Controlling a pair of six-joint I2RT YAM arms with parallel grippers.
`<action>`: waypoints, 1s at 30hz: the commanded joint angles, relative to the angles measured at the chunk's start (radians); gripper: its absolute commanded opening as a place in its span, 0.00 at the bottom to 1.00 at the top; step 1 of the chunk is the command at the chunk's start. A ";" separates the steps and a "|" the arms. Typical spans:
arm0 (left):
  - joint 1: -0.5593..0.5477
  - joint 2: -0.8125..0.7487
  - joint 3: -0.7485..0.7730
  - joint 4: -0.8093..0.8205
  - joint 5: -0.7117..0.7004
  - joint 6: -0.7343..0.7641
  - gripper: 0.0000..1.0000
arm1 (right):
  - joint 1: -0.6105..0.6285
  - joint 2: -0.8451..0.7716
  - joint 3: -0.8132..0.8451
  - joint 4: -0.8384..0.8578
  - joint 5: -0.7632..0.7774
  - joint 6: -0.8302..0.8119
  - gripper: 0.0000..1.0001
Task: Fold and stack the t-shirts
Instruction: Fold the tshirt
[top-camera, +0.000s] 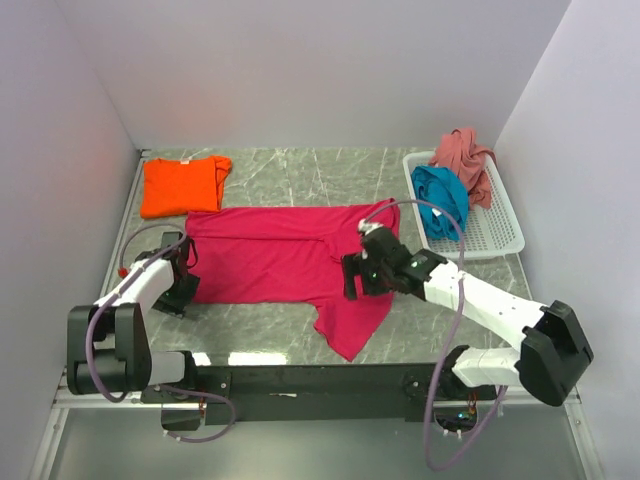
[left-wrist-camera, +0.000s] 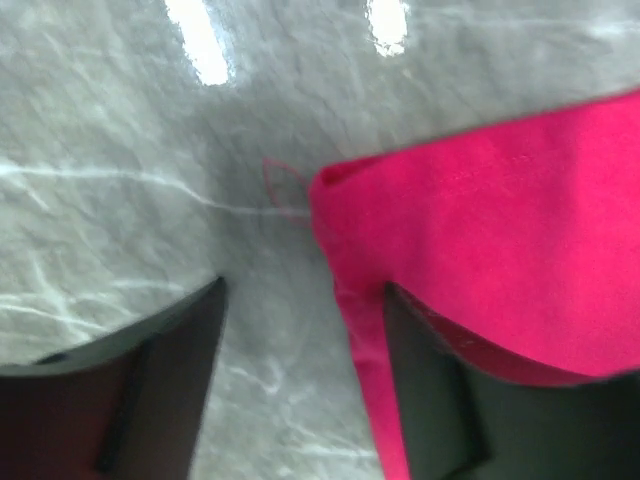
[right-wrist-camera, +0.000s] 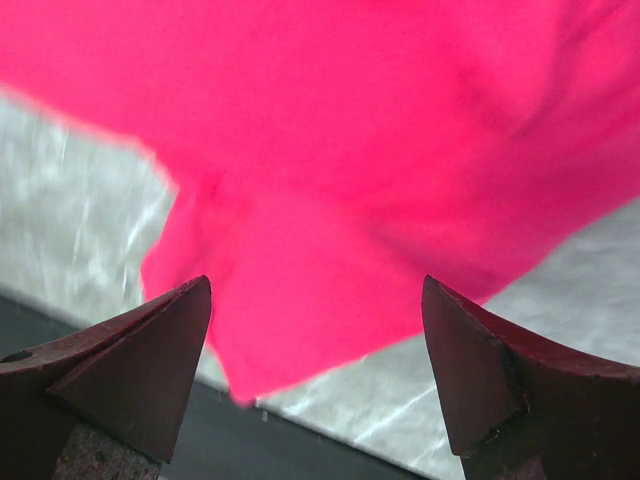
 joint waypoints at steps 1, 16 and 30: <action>0.009 0.054 0.022 0.075 -0.025 0.003 0.62 | 0.113 -0.038 -0.027 -0.074 -0.022 -0.028 0.91; 0.023 0.077 0.012 0.142 0.007 0.061 0.01 | 0.511 0.256 -0.005 -0.067 0.072 -0.012 0.77; 0.021 0.026 0.111 0.087 0.018 0.073 0.01 | 0.313 0.126 0.097 -0.196 0.135 0.011 0.00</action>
